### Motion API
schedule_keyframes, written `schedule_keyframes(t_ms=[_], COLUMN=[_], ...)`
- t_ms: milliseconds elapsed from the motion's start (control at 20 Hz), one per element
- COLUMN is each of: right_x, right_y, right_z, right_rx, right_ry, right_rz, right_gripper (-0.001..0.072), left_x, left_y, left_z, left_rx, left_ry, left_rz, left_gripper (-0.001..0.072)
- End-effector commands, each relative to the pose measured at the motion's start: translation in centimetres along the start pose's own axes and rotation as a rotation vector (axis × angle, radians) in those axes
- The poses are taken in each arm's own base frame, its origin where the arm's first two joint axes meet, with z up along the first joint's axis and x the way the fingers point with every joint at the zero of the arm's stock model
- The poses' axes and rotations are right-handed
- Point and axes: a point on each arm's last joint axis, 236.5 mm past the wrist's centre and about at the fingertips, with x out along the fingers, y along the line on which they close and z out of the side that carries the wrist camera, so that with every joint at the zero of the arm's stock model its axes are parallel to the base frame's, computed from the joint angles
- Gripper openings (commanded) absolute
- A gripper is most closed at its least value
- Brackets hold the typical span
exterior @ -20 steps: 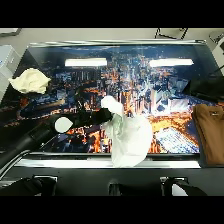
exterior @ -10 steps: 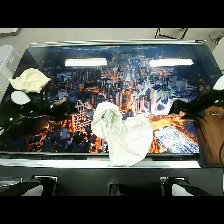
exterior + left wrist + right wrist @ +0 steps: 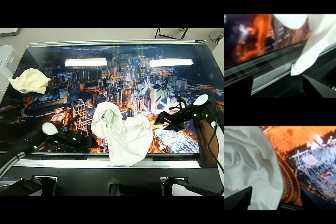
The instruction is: Fold the clothes and pants, and hang the long-sleeved shirts on hangers.
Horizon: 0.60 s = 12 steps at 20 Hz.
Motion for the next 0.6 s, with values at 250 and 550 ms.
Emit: schedule_keyframes(t_ms=[250, 550], right_x=[3.9, 6.8], right_y=[1.4, 3.4], right_z=[0.7, 1.5], right_rx=[0.057, 0.019], right_ry=[0.063, 0.041], right_rz=[0.133, 0.094], right_gripper=[0.0704, 0.0702], left_x=[8.8, 10.5], left_y=[-5.4, -6.0], left_z=[-3.0, -2.9], left_rx=[-0.052, -0.058], left_ry=[0.032, 0.062], left_rz=[-0.123, -0.115], left_gripper=[0.0622, 0.03])
